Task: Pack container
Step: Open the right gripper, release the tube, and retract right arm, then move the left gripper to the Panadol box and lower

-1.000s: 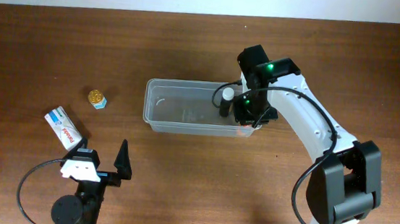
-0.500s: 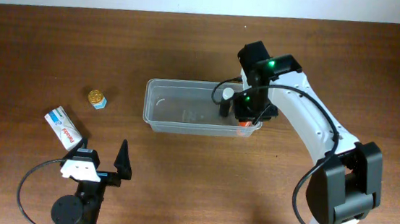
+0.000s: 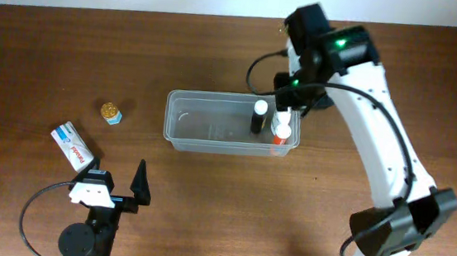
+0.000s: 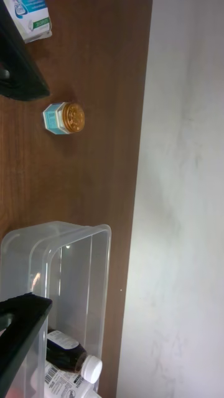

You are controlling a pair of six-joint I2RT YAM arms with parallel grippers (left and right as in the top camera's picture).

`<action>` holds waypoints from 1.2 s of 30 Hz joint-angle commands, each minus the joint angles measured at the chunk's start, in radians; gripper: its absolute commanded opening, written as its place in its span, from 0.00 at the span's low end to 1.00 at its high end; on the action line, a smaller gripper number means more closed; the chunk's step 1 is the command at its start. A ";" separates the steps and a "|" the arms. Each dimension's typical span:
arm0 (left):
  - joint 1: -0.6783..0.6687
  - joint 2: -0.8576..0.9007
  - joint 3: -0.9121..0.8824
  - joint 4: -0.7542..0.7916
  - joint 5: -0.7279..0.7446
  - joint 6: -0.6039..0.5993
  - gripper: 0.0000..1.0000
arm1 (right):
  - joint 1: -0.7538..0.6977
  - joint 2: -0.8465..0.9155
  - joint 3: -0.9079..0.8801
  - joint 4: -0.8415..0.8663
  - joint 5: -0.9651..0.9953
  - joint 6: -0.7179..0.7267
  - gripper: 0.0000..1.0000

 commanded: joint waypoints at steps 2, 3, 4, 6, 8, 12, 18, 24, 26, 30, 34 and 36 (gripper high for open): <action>0.005 -0.008 -0.006 -0.002 -0.004 0.013 0.99 | -0.077 0.001 0.163 -0.079 0.027 0.060 0.78; 0.005 -0.008 -0.006 -0.002 -0.004 0.013 0.99 | -0.100 0.001 0.179 -0.093 0.027 0.067 0.85; 0.005 -0.008 -0.006 -0.002 -0.004 0.013 0.99 | -0.124 0.001 0.192 -0.107 0.026 0.069 0.91; 0.005 -0.008 -0.006 -0.002 -0.004 0.013 0.99 | -0.206 0.001 0.212 -0.152 0.027 0.068 0.98; 0.005 -0.008 -0.006 -0.002 -0.004 0.013 0.99 | -0.272 0.001 0.210 -0.174 0.027 0.067 0.98; 0.005 -0.008 -0.006 -0.002 -0.004 0.013 0.99 | -0.397 0.001 0.190 -0.174 0.027 0.064 0.98; 0.005 -0.008 -0.006 0.002 -0.008 0.013 0.99 | -0.539 0.001 0.188 -0.174 0.027 0.064 0.98; 0.006 -0.008 -0.006 0.003 -0.105 0.024 0.99 | -0.630 0.001 0.188 -0.174 0.027 0.064 0.98; 0.006 -0.008 -0.005 0.031 -0.138 0.024 0.99 | -0.641 0.001 0.188 -0.174 0.027 0.064 0.99; 0.008 -0.008 -0.001 0.195 -0.154 0.024 1.00 | -0.642 0.001 0.188 -0.174 0.027 0.064 0.98; 0.008 0.032 0.102 0.173 -0.146 0.024 0.99 | -0.640 0.001 0.188 -0.173 0.027 0.064 0.98; 0.008 0.100 0.188 0.067 -0.146 0.024 0.99 | -0.640 0.001 0.188 -0.173 0.027 0.064 0.98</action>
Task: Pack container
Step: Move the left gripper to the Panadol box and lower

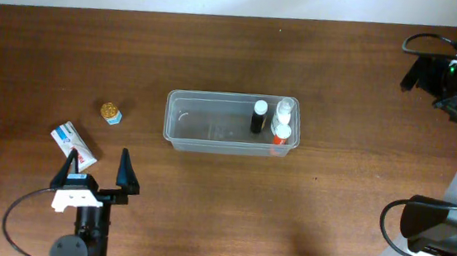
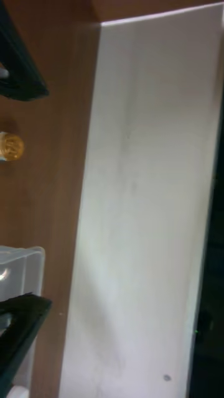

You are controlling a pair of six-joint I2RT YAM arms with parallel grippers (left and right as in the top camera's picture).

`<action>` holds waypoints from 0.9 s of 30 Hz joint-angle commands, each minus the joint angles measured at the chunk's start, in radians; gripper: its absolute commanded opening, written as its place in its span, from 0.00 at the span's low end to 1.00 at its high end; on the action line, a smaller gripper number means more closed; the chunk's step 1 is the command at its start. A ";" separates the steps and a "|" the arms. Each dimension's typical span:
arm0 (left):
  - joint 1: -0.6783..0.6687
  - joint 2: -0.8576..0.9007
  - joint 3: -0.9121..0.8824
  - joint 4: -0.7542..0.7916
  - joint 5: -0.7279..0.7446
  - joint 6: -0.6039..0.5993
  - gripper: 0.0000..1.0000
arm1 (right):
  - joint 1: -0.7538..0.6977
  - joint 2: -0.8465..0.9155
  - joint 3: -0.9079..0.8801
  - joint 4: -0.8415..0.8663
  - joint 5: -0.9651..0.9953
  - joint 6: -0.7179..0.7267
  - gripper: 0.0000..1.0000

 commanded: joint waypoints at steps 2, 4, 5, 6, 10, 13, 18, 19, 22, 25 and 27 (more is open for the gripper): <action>0.007 0.194 0.245 -0.198 -0.015 0.017 0.99 | 0.000 0.001 -0.003 -0.005 0.009 0.006 0.98; 0.007 0.323 0.364 -0.284 -0.014 0.017 0.99 | 0.000 0.001 -0.003 -0.005 0.009 0.006 0.98; 0.007 0.401 0.440 -0.334 -0.013 0.016 0.99 | 0.000 0.001 -0.003 -0.005 0.009 0.006 0.99; 0.007 0.478 0.518 -0.388 -0.005 0.017 0.99 | 0.000 0.001 -0.003 -0.005 0.009 0.006 0.98; 0.007 0.768 0.834 -0.650 0.071 0.087 0.99 | 0.000 0.001 -0.003 -0.005 0.009 0.006 0.98; 0.007 0.977 1.081 -0.919 0.076 0.151 0.99 | 0.000 0.001 -0.003 -0.005 0.009 0.006 0.98; 0.007 1.223 1.321 -1.213 0.112 0.158 0.99 | 0.000 0.001 -0.003 -0.005 0.009 0.006 0.98; 0.007 1.254 1.329 -1.225 0.129 0.158 0.99 | 0.000 0.001 -0.003 -0.005 0.009 0.006 0.98; 0.007 1.343 1.329 -1.229 0.208 0.158 0.99 | 0.000 0.001 -0.003 -0.005 0.009 0.006 0.98; 0.007 1.413 1.329 -1.198 0.208 0.156 0.99 | 0.000 0.001 -0.003 -0.005 0.009 0.006 0.98; 0.014 1.454 1.329 -1.195 0.187 0.080 0.99 | 0.000 0.001 -0.003 -0.005 0.009 0.006 0.98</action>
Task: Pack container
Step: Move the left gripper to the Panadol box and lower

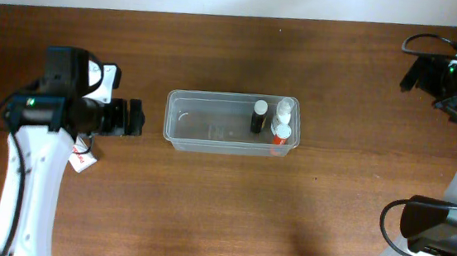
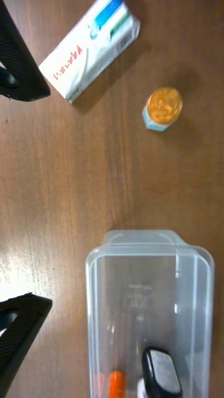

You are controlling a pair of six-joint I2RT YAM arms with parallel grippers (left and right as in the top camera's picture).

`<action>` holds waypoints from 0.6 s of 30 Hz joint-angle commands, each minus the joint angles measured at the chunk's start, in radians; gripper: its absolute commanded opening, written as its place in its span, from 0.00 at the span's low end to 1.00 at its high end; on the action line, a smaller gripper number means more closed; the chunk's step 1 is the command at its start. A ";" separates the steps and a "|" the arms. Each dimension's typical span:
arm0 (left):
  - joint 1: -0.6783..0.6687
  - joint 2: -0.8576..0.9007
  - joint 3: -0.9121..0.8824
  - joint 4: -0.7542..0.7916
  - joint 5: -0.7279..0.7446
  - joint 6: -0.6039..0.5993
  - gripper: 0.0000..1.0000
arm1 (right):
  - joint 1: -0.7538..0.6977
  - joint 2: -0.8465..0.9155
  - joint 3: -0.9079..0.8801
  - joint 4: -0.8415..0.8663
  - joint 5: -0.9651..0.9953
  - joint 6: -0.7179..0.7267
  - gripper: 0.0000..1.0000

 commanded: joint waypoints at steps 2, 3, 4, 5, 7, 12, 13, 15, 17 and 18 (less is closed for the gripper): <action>0.036 0.098 0.016 -0.005 -0.026 -0.168 0.99 | 0.000 0.001 0.001 -0.005 0.009 0.005 0.98; 0.049 0.117 0.016 -0.014 -0.049 -0.206 0.99 | 0.000 0.001 0.001 -0.005 0.009 0.005 0.98; 0.068 0.140 0.016 -0.025 -0.076 -0.249 0.99 | 0.000 0.001 0.001 -0.005 0.009 0.005 0.98; 0.089 0.161 0.016 -0.035 -0.094 -0.278 0.99 | 0.000 0.001 0.001 -0.005 0.009 0.005 0.98; 0.130 0.196 0.015 -0.046 -0.103 -0.296 0.99 | 0.000 0.001 0.001 -0.005 0.009 0.005 0.98; 0.235 0.256 0.014 -0.056 -0.104 -0.330 0.99 | 0.000 0.001 0.001 -0.005 0.009 0.005 0.98; 0.255 0.263 0.014 -0.059 -0.108 -0.330 0.99 | 0.000 0.001 0.001 -0.005 0.009 0.005 0.98; 0.278 0.266 0.014 -0.062 -0.112 -0.330 0.99 | 0.000 0.001 0.001 -0.005 0.009 0.005 0.98; 0.297 0.266 0.014 -0.060 -0.116 -0.330 0.99 | 0.000 0.001 0.001 -0.005 0.009 0.005 0.98; 0.303 0.266 0.014 -0.056 -0.130 -0.330 0.99 | 0.000 0.001 0.001 -0.005 0.009 0.005 0.98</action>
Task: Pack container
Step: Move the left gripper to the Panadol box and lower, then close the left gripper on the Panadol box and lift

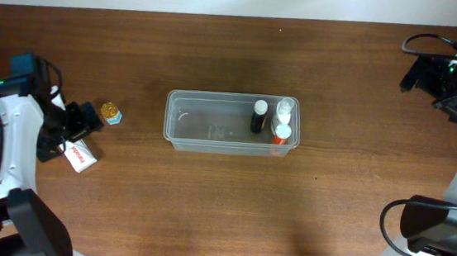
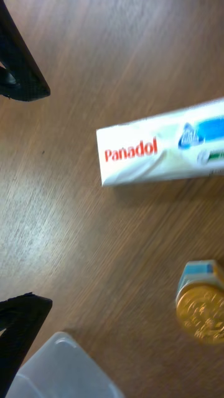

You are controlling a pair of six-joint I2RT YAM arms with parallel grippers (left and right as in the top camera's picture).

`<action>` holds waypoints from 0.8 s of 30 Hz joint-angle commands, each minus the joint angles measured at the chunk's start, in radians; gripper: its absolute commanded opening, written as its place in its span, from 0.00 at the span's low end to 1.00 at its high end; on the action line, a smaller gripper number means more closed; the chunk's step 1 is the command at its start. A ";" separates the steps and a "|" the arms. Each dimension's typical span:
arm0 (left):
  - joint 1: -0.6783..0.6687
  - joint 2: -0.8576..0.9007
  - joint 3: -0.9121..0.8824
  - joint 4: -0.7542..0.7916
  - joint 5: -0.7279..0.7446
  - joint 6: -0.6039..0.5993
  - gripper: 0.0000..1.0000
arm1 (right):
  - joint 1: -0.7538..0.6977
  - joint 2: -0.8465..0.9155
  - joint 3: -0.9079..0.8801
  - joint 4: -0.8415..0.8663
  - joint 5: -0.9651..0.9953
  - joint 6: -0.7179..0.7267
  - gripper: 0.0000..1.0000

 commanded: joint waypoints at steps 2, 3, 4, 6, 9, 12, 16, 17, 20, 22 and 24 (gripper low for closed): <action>0.022 0.013 0.014 0.019 -0.066 -0.025 0.99 | 0.000 0.001 0.001 -0.005 0.009 0.005 0.98; 0.022 0.023 0.014 0.032 -0.066 -0.025 0.99 | 0.000 0.001 0.001 -0.005 0.009 0.005 0.98; 0.022 0.031 0.014 0.039 -0.063 -0.026 0.99 | 0.000 0.001 0.001 -0.005 0.009 0.005 0.98; 0.023 0.061 0.014 0.050 -0.059 -0.028 0.99 | 0.000 0.001 0.001 -0.005 0.009 0.005 0.98; 0.023 0.114 0.019 0.058 -0.058 -0.027 0.99 | 0.000 0.001 0.001 -0.005 0.009 0.005 0.98; 0.030 0.181 0.046 0.057 -0.043 -0.027 0.99 | 0.000 0.001 0.001 -0.005 0.009 0.005 0.98; 0.043 0.254 0.085 0.056 -0.026 -0.027 0.99 | 0.000 0.001 0.001 -0.005 0.009 0.005 0.98; 0.045 0.270 0.093 0.056 -0.026 -0.027 0.99 | 0.000 0.001 0.001 -0.005 0.009 0.005 0.98; 0.050 0.305 0.097 0.071 -0.029 -0.028 0.99 | 0.000 0.001 0.001 -0.005 0.009 0.005 0.98; 0.050 0.321 0.097 0.083 -0.029 -0.028 0.99 | 0.000 0.001 0.001 -0.005 0.009 0.005 0.98; 0.050 0.336 0.097 0.094 -0.030 -0.027 0.99 | 0.000 0.001 0.001 -0.005 0.009 0.005 0.98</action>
